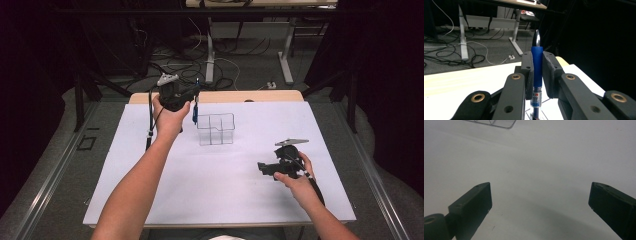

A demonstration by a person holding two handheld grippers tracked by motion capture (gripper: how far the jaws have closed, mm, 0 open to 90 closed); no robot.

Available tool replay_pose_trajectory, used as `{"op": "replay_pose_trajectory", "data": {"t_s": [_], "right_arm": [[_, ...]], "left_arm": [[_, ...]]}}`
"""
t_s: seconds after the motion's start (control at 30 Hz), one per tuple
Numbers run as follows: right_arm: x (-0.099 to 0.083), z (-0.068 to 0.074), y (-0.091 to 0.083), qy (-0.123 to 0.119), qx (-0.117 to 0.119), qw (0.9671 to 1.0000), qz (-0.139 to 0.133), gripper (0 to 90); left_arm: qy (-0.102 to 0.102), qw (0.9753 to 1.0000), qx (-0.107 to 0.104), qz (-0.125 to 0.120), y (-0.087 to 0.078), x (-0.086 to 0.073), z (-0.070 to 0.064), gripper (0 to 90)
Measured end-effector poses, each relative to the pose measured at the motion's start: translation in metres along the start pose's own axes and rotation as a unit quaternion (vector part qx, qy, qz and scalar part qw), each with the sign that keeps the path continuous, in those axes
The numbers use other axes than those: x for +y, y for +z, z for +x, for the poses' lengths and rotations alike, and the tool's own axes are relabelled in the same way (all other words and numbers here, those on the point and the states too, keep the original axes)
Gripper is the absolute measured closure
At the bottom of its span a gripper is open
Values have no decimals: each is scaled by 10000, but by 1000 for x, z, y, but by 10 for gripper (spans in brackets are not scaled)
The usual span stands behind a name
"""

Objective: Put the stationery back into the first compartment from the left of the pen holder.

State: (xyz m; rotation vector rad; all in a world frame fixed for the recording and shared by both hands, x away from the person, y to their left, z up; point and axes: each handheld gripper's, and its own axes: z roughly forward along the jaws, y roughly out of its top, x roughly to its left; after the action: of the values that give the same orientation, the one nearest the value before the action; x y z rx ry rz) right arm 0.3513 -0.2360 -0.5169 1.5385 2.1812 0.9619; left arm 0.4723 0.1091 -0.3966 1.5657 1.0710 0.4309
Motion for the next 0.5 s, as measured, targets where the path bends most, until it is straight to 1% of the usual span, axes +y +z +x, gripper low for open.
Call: {"op": "replay_pose_trajectory", "data": {"t_s": [0.23, 0.37, 0.43, 0.5], "right_arm": [[0, -1, 0, -31, 17, 10000, -1, 46], [0, 0, 0, -45, 11, 10000, -8, 46], [0, 0, 0, -21, 24, 10000, -5, 46], [0, 0, -1, -41, 2, 10000, -20, 46]], "left_arm": [[-51, 9999, 88, 50, 11, -4, 1, 802], [-49, 9999, 149, 68, 17, -7, 3, 802], [-11, 9998, 191, 66, 20, -9, 4, 802], [-39, 9998, 206, 54, 24, -11, 4, 802]]}}
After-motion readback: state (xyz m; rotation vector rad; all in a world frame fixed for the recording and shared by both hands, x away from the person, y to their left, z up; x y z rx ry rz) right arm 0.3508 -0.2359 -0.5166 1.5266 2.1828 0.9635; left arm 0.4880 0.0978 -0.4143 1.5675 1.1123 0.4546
